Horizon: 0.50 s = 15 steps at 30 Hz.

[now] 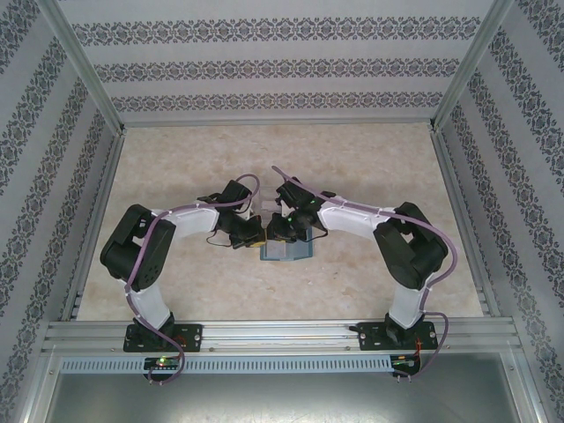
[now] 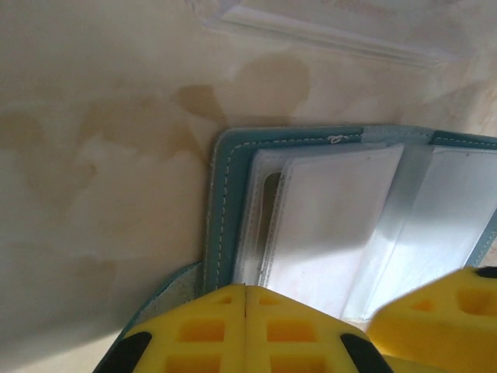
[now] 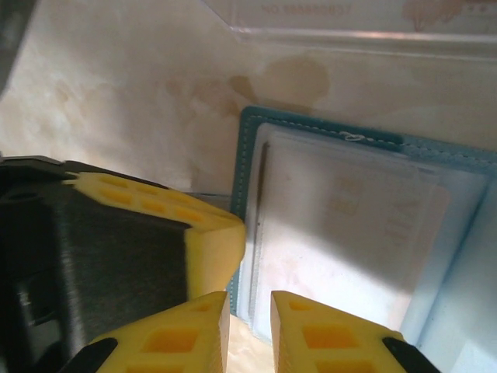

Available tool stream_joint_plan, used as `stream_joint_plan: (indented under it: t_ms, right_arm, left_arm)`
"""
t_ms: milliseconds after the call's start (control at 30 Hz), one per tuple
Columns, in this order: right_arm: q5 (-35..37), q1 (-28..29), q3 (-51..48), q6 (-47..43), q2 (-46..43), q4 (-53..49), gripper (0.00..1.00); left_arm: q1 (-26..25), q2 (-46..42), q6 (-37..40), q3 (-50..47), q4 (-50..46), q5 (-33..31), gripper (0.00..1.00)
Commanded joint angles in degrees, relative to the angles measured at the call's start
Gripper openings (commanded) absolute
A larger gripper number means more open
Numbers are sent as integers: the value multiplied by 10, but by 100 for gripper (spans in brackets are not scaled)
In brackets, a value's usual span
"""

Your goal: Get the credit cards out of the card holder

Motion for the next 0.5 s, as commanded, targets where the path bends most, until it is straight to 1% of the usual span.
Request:
stream_joint_plan:
  t_ms: [0,167,467]
  right_arm:
    - [-11,9,13,7,14,-9,21]
    - [-16,11,16,10,29,-7,19]
    - [-11,18,23,12,45,-13,18]
  left_arm:
    - [-5,3,2,-2,-2,-15,2]
    - [-4,2,4,-11,-10,-23,2]
    - [-4,3,5,-17,-13,-22,2]
